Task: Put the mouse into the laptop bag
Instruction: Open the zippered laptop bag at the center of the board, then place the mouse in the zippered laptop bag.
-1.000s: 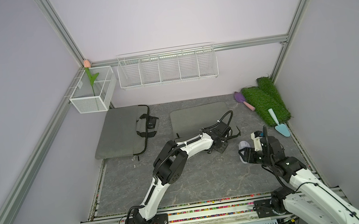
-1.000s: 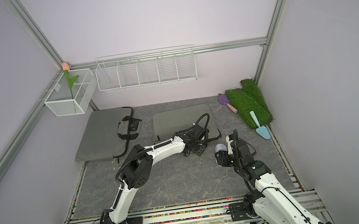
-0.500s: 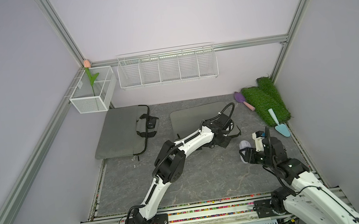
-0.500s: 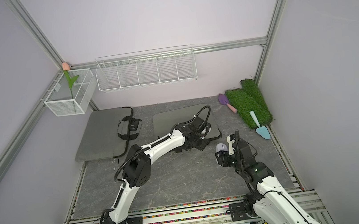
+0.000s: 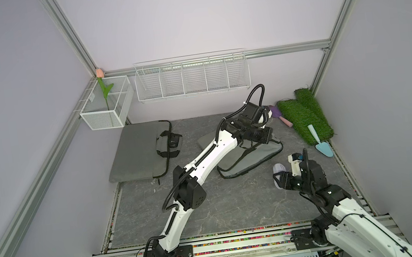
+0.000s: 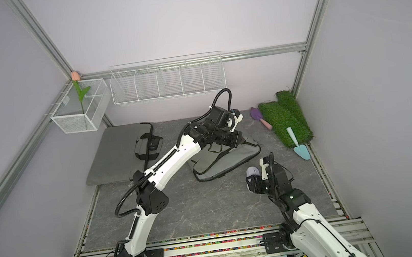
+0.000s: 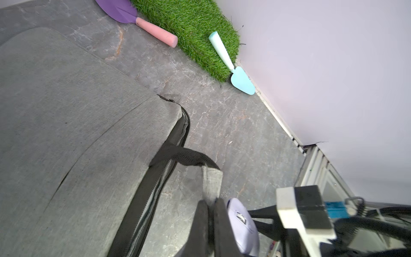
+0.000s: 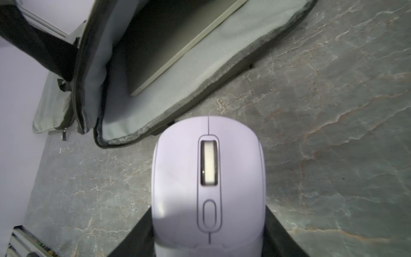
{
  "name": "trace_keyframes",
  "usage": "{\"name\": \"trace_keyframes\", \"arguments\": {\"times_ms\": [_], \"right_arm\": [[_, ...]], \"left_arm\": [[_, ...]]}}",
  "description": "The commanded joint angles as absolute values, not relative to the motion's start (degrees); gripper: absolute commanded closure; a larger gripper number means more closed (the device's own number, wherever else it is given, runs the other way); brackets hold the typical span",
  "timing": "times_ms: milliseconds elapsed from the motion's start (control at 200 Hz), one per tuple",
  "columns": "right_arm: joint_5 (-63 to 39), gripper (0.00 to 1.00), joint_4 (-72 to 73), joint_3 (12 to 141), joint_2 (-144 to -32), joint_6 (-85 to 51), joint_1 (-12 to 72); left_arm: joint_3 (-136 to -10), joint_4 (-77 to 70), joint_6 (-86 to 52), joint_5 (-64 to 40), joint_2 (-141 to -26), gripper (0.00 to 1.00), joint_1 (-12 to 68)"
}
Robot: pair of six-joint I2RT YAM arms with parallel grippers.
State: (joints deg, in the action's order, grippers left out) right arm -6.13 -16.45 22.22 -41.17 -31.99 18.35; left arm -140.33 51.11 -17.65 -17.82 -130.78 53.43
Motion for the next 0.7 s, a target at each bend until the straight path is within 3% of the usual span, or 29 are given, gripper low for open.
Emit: {"name": "trace_keyframes", "arguments": {"times_ms": [0, 325, 540, 695], "right_arm": [[-9.60, 0.56, -5.03, 20.69, -43.82, -36.64, 18.08], [-1.93, 0.59, 6.58, 23.75, -56.42, -44.20, 26.87], [-4.55, 0.62, 17.13, 29.02, -74.34, -46.76, 30.77], [-3.53, 0.61, 20.78, 32.12, -80.82, -48.25, 32.25]], "left_arm": [[-144.96, 49.23, -22.34, -24.80, -131.27, 1.00, 53.05], [-145.55, 46.58, -23.59, -26.46, -131.74, 1.00, 53.02], [-142.18, 41.04, -25.38, -29.53, -130.94, 1.00, 53.03], [-141.77, 40.73, -25.41, -29.06, -131.30, 1.00, 52.93]]}}
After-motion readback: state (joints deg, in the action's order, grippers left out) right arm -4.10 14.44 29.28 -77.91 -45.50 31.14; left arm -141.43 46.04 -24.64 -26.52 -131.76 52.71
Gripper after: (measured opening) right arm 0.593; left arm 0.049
